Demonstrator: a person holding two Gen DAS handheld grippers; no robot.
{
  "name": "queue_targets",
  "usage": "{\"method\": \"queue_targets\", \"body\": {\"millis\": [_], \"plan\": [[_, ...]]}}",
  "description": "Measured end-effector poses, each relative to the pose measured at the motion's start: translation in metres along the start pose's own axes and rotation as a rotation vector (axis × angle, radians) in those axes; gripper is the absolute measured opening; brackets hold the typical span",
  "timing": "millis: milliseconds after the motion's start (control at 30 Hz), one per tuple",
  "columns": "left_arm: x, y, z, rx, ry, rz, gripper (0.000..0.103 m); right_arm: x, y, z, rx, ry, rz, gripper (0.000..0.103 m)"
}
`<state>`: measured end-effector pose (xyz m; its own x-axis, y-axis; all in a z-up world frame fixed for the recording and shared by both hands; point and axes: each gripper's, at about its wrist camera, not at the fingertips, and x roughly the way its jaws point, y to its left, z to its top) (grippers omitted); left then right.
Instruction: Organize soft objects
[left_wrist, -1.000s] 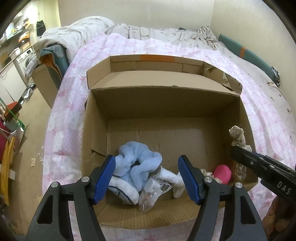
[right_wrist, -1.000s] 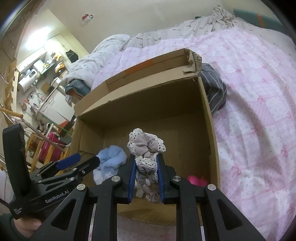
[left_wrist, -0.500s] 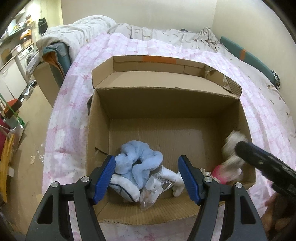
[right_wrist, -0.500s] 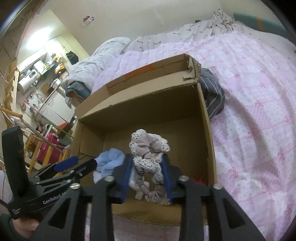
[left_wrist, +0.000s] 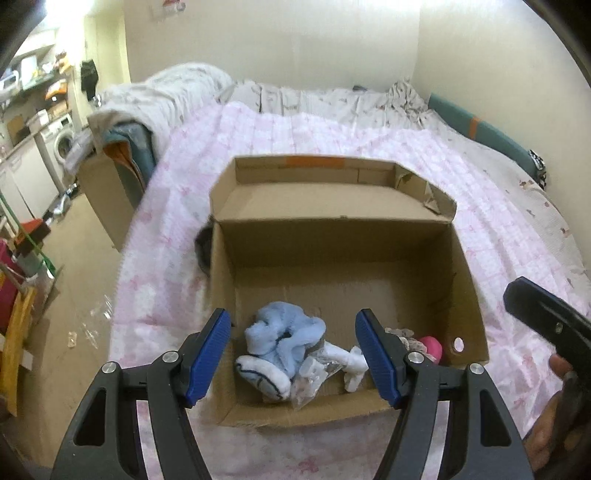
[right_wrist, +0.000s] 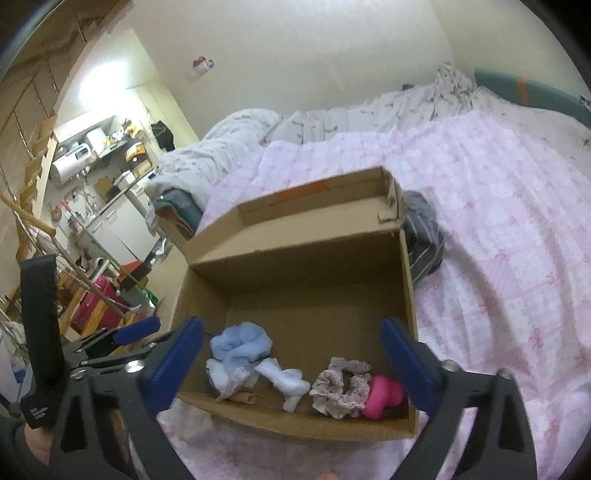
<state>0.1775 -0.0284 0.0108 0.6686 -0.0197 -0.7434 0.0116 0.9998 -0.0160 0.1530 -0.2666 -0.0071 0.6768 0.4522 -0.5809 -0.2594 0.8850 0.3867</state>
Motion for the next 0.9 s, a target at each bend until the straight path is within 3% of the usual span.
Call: {"method": "queue_targets", "body": {"millis": [333,467,533,733,900], "plan": [[-0.072,0.018,-0.03,0.016,-0.102,0.013,0.067,-0.055,0.015,-0.008,-0.03,-0.04,-0.067,0.103],[-0.097,0.026,-0.052,-0.004,-0.126,0.015,0.067,-0.077,0.024,-0.02,-0.056,-0.06,-0.085,0.103],[-0.113,0.031,-0.061,-0.034,-0.174,0.026,0.067,-0.085,0.03,-0.027,-0.078,-0.065,-0.092,0.103],[-0.132,0.035,-0.079,-0.057,-0.211,0.014,0.073,-0.108,0.052,-0.041,-0.148,-0.103,-0.121,0.103],[-0.121,0.04,-0.089,-0.088,-0.193,0.02,0.088,-0.108,0.056,-0.058,-0.152,-0.096,-0.129,0.103]]}}
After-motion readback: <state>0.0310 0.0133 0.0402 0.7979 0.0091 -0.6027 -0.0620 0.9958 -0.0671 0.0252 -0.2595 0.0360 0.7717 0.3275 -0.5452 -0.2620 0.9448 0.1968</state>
